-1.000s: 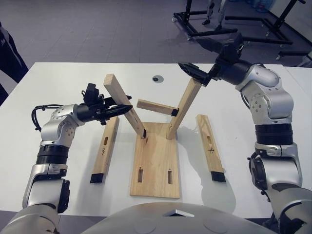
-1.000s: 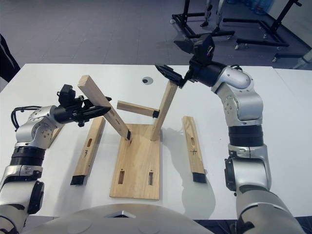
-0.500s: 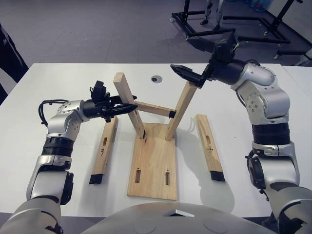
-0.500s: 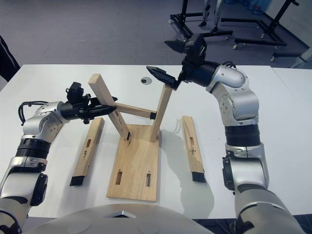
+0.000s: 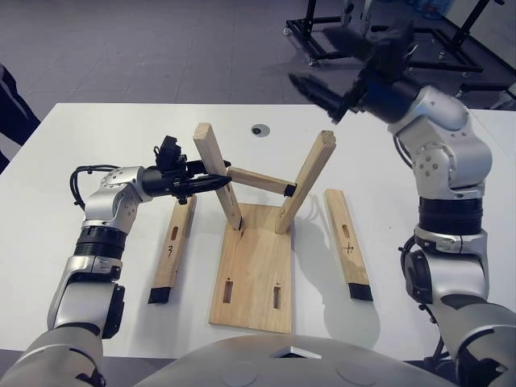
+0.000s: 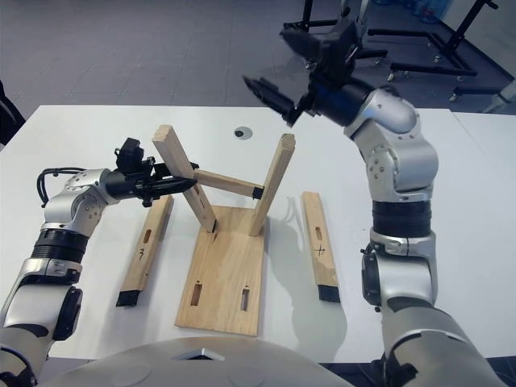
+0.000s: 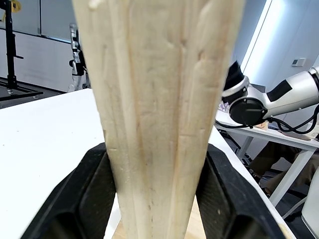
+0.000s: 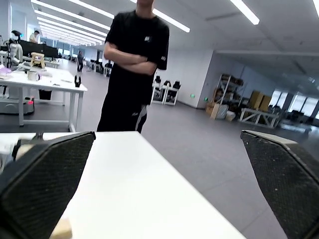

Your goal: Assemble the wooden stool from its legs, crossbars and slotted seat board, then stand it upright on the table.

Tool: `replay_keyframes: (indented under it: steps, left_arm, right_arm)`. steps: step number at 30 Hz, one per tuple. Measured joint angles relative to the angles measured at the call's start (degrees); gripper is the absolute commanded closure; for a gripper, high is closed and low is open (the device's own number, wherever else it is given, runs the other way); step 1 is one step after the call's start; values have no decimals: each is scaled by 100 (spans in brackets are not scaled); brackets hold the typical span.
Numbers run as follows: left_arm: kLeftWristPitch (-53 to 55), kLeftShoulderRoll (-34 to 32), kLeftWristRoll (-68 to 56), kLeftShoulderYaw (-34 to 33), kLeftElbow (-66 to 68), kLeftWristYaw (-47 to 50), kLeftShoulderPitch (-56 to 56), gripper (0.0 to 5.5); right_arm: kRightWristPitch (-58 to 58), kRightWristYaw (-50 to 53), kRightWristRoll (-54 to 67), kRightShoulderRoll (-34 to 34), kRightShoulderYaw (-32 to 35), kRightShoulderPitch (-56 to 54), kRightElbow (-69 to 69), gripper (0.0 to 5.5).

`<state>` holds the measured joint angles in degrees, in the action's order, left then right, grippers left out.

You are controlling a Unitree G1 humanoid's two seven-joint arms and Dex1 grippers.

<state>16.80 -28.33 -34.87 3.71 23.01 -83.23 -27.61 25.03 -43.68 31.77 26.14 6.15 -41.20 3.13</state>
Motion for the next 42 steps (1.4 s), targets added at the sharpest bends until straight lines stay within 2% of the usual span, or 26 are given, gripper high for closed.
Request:
replay_keyframes:
  steps: [5,11,14,23,33,42]
  left_arm:
    - [-69,-4,0,3,6,-25,12,337]
    - [-98,-39,0,-6,-36,-24,73,337]
    - [-95,-75,-2,-8,-116,9,127,337]
    - [-77,-99,-3,23,-131,13,124,337]
    - [-87,-78,-2,97,342,-154,-121,337]
    - [-154,-74,3,206,489,-172,-203,337]
  right_arm:
    - [278,294,139,72,86,-110,606,13]
    - [1130,1247,-825,349,-1018,159,2538,13]
    - [1250,1505,-1307,399,-1472,205,2897,13]
    - [1196,1789,-2725,255,-2945,531,2699,13]
    - [1242,1764,-3354,37,-3279,724,2710,13]
    - [1384,1077,-4192,500,-3968,663,2536,13]
